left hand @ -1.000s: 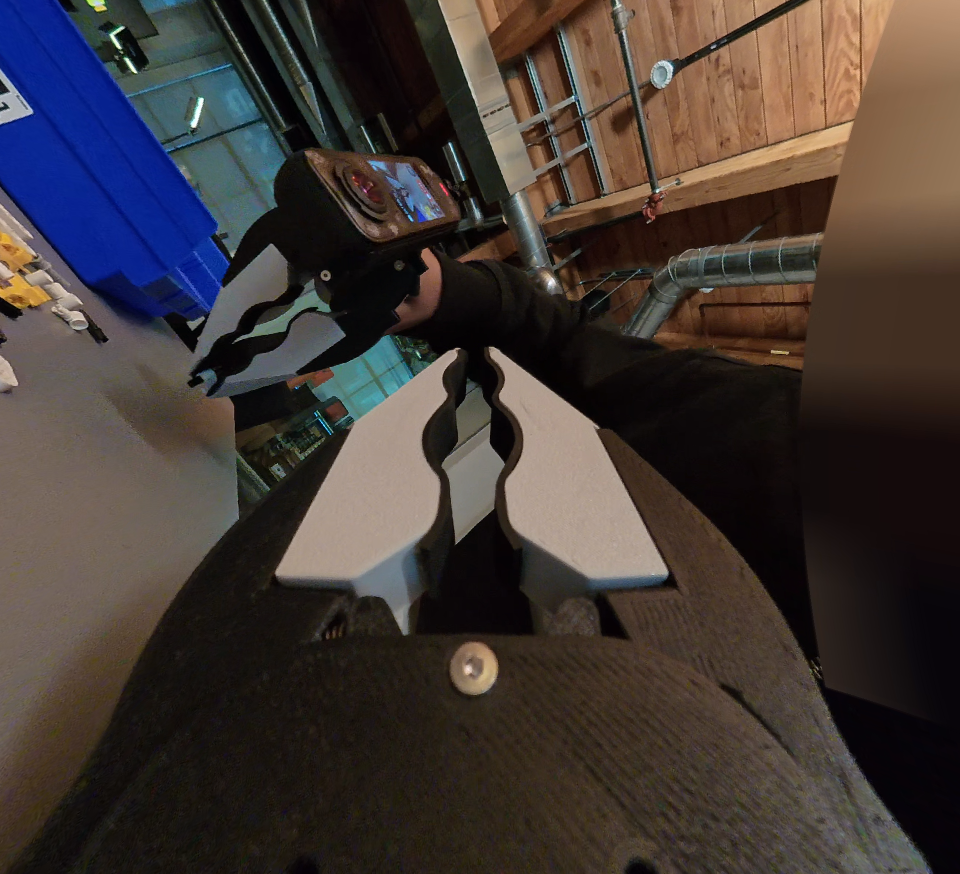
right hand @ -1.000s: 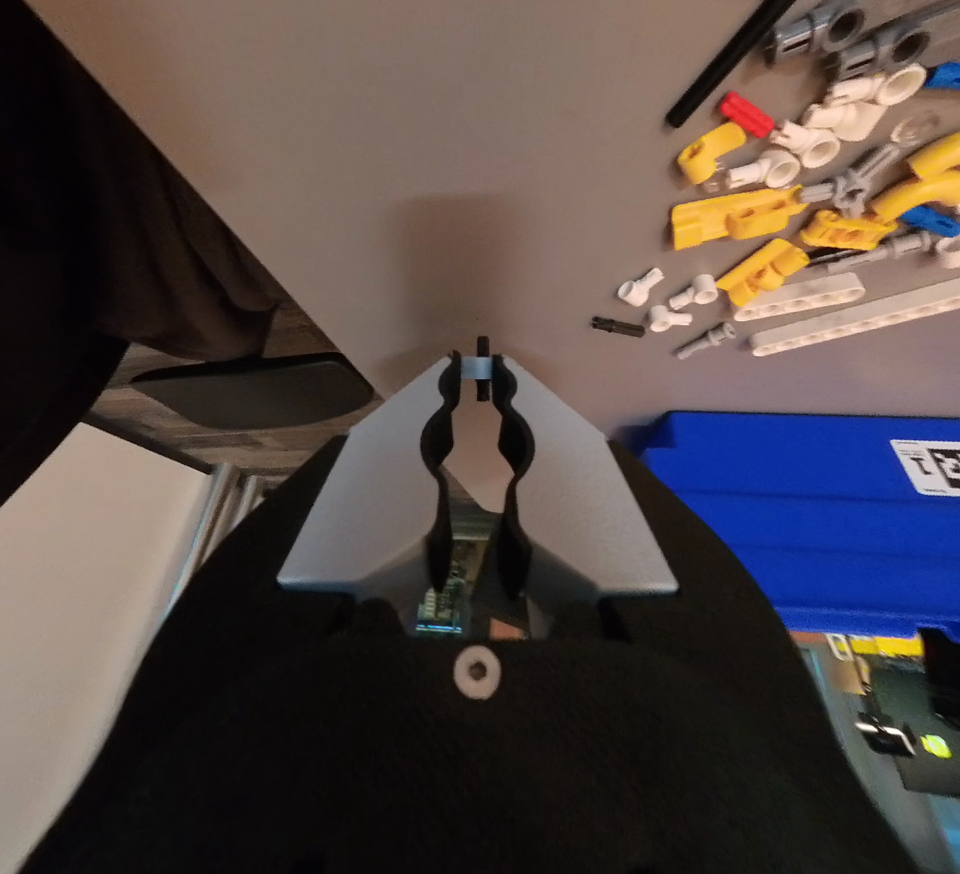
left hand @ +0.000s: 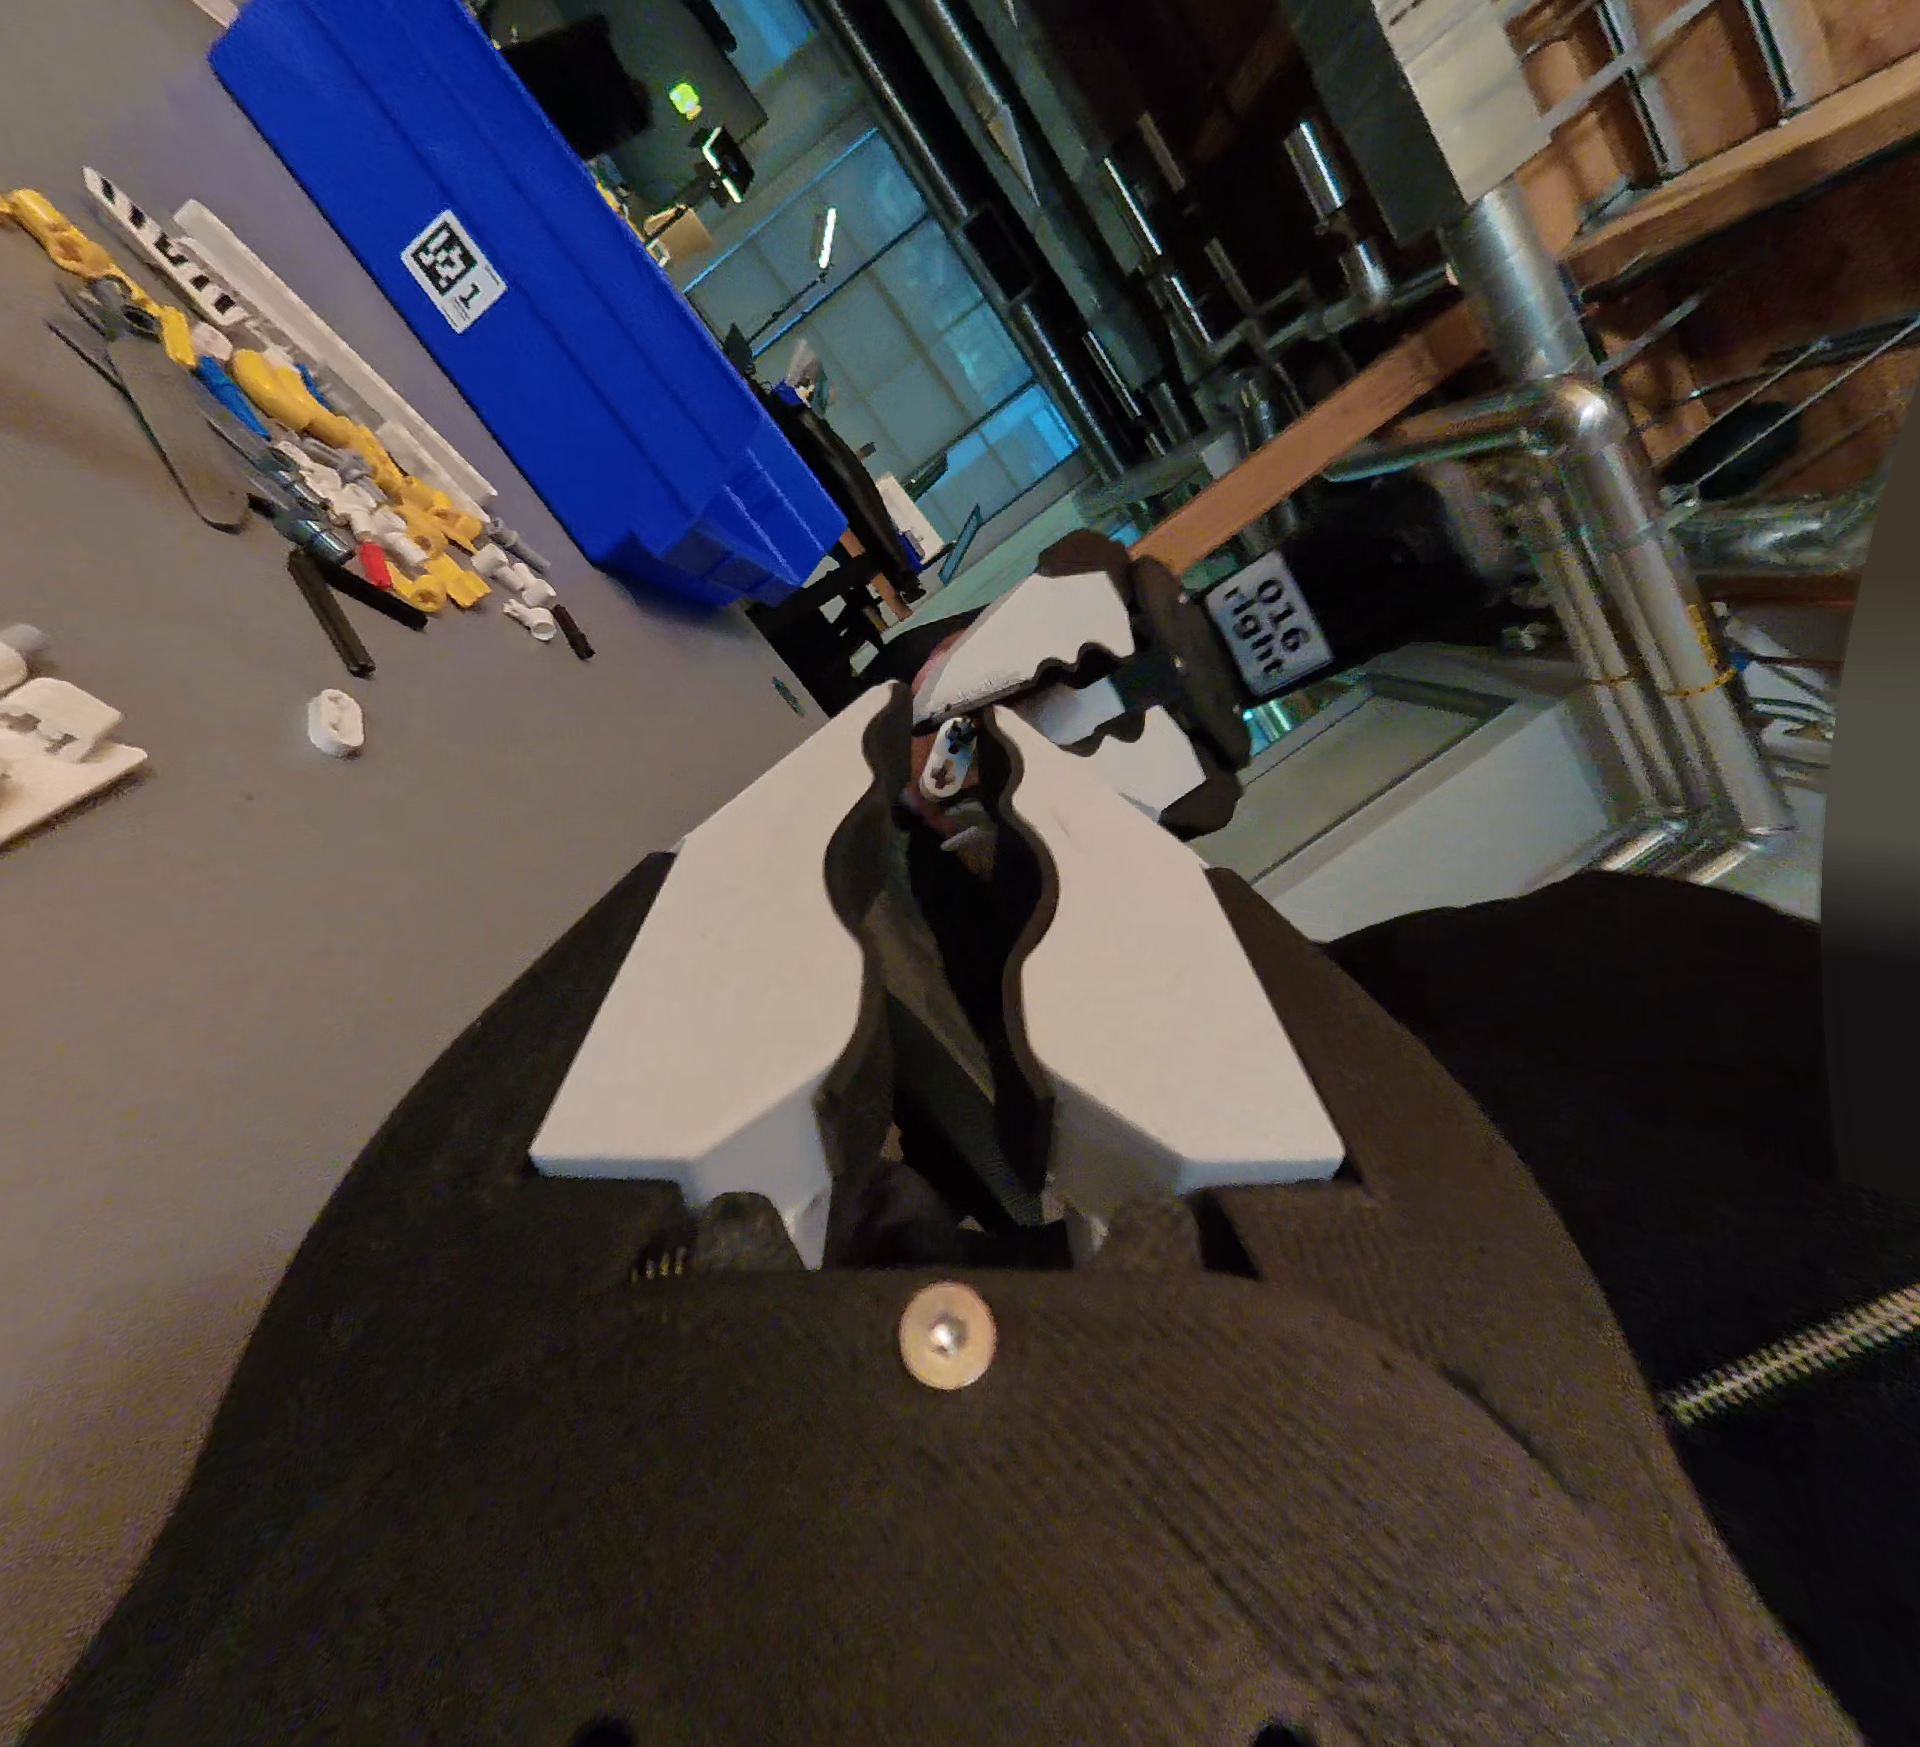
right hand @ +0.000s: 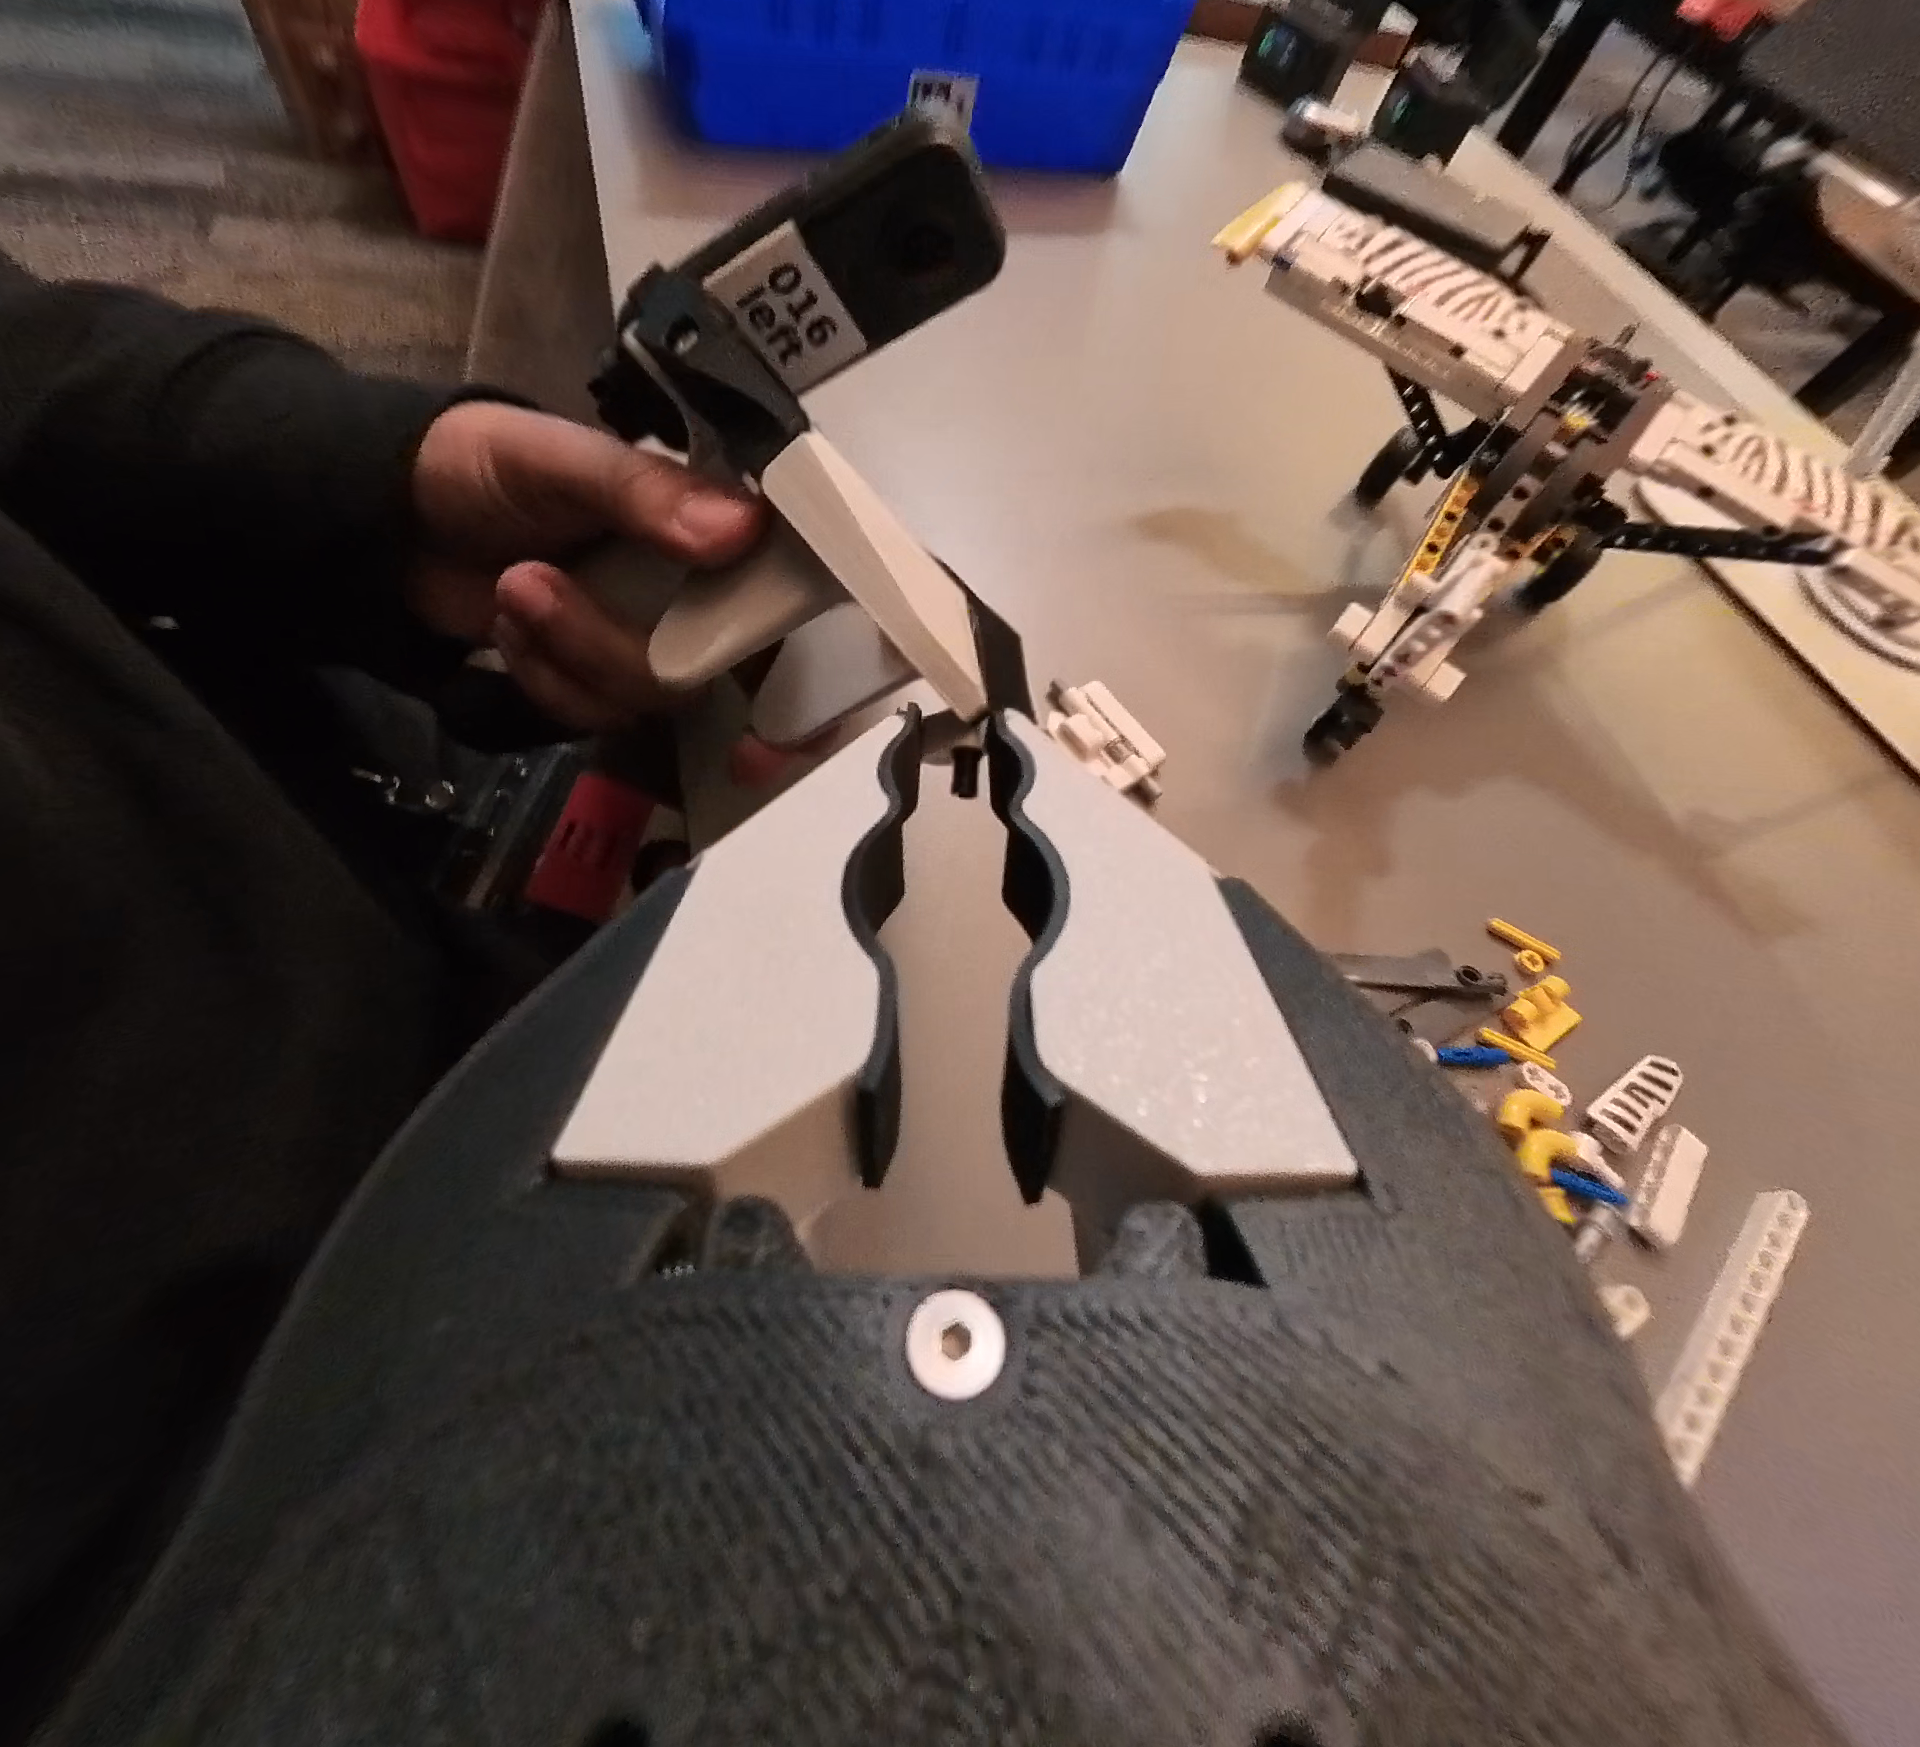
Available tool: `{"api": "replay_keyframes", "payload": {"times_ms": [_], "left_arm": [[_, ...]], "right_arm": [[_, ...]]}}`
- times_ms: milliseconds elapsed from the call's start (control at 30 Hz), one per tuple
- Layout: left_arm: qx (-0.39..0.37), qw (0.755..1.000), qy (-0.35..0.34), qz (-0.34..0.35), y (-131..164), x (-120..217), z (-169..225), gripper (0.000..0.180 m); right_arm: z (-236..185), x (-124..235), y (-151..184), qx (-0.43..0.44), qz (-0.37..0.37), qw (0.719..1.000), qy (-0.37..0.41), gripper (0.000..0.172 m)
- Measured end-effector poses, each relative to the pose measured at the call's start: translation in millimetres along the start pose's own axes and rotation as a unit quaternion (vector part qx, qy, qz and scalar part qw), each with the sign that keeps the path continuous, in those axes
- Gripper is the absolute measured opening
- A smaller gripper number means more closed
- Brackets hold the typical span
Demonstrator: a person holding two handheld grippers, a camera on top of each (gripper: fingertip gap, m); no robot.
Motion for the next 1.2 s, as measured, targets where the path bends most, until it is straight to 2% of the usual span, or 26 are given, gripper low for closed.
{"api": "replay_keyframes", "payload": {"times_ms": [233, 400, 600, 733, 900, 1033, 1133, 1200], "left_arm": [[0.069, 0.995, 0.054, 0.048, 2.3, -9.1, 0.0, 0.007], [0.055, 0.997, 0.039, 0.044, 9.5, -11.8, 5.6, 0.006], [0.057, 0.991, 0.078, 0.093, 9.9, -11.0, 12.7, 0.004], [0.024, 0.994, 0.068, 0.088, 10.9, -14.7, 14.8, 0.000], [0.015, 0.991, 0.098, 0.092, 9.1, -20.2, 15.2, 0.000], [0.031, 0.983, 0.126, 0.129, 5.6, -21.7, 9.7, 0.000], [0.033, 0.982, 0.135, 0.128, 5.3, -26.0, 9.0, 0.000], [0.020, 0.986, 0.122, 0.110, 6.8, -32.5, 9.8, 0.000]], "right_arm": [[-0.4, 7.7, 10.4, -0.044, 0.098, 0.994, 0.033, 0.007], [-9.8, 9.7, 18.6, -0.059, 0.153, 0.985, 0.053, 0.006], [-4.1, 16.7, 12.4, -0.092, 0.203, 0.974, 0.024, 0.005], [-4.4, 19.3, 19.6, -0.127, 0.234, 0.964, 0.011, 0.008], [2.3, 21.8, 23.9, -0.181, 0.271, 0.945, -0.020, 0.017], [9.2, 29.1, 30.2, -0.241, 0.333, 0.909, -0.065, 0.034], [8.8, 32.7, 35.4, -0.248, 0.350, 0.900, -0.073, 0.060], [4.6, 34.6, 35.6, -0.227, 0.334, 0.914, -0.042, 0.073]]}}
Point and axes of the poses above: each gripper's, where its closed fingertips meet, x back along the fingers, y out of its underside, z = x × y across the jaws, the point moved 7 cm from there along x, back along the fingers, and after that the axes turned 10 degrees about -z, right-handed, at the moved point
